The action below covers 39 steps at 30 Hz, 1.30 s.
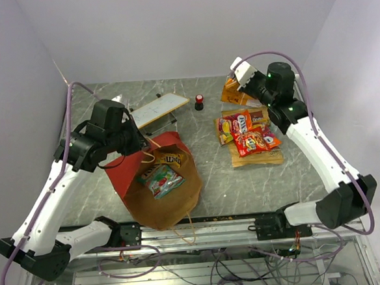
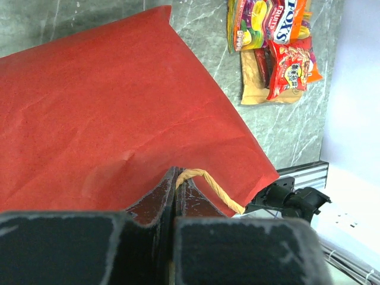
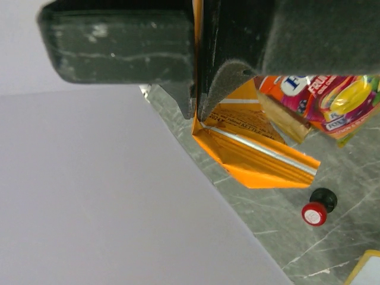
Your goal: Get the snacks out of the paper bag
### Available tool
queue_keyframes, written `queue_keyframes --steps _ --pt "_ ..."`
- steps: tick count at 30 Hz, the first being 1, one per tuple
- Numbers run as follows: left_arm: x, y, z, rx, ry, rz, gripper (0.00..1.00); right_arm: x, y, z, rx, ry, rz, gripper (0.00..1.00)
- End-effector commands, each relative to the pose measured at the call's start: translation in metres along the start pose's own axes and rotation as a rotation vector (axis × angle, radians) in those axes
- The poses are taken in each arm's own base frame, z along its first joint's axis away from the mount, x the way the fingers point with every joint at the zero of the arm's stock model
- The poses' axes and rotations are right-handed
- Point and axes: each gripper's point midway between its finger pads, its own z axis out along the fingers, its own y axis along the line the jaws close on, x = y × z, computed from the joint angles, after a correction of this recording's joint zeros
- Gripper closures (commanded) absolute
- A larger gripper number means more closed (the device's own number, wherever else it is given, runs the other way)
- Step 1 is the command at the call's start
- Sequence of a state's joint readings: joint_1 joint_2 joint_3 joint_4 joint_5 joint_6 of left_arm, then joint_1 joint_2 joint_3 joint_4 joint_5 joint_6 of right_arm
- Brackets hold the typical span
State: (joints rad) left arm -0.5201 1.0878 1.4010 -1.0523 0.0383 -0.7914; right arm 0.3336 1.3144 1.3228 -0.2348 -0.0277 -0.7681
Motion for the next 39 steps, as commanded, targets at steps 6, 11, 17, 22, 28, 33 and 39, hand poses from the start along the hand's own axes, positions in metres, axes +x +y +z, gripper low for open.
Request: queue_keyframes --steps 6,11,17,22,28,33,39 --pt "-0.011 -0.002 -0.016 0.005 -0.040 0.058 0.93 0.002 -0.013 0.039 -0.065 -0.153 -0.208 1.00" --pt "-0.011 0.000 -0.016 -0.003 -0.042 0.068 0.93 0.029 0.005 0.039 -0.117 -0.105 -0.282 1.00" --pt "-0.010 -0.001 -0.018 0.008 -0.040 0.067 0.93 0.057 0.052 0.014 -0.257 -0.077 -0.307 1.00" --pt "-0.006 0.001 -0.020 0.010 -0.034 0.062 0.93 0.075 0.085 -0.014 -0.331 -0.061 -0.292 1.00" --pt "0.004 -0.002 -0.014 0.059 -0.015 0.028 0.93 0.105 0.118 -0.036 -0.381 -0.008 -0.281 1.00" --pt "0.008 -0.006 -0.011 0.071 0.014 0.010 0.93 0.125 0.144 -0.047 -0.448 0.024 -0.268 1.00" --pt "0.008 -0.004 -0.019 0.072 -0.006 -0.007 0.93 0.142 0.172 -0.062 -0.514 0.054 -0.232 0.91"
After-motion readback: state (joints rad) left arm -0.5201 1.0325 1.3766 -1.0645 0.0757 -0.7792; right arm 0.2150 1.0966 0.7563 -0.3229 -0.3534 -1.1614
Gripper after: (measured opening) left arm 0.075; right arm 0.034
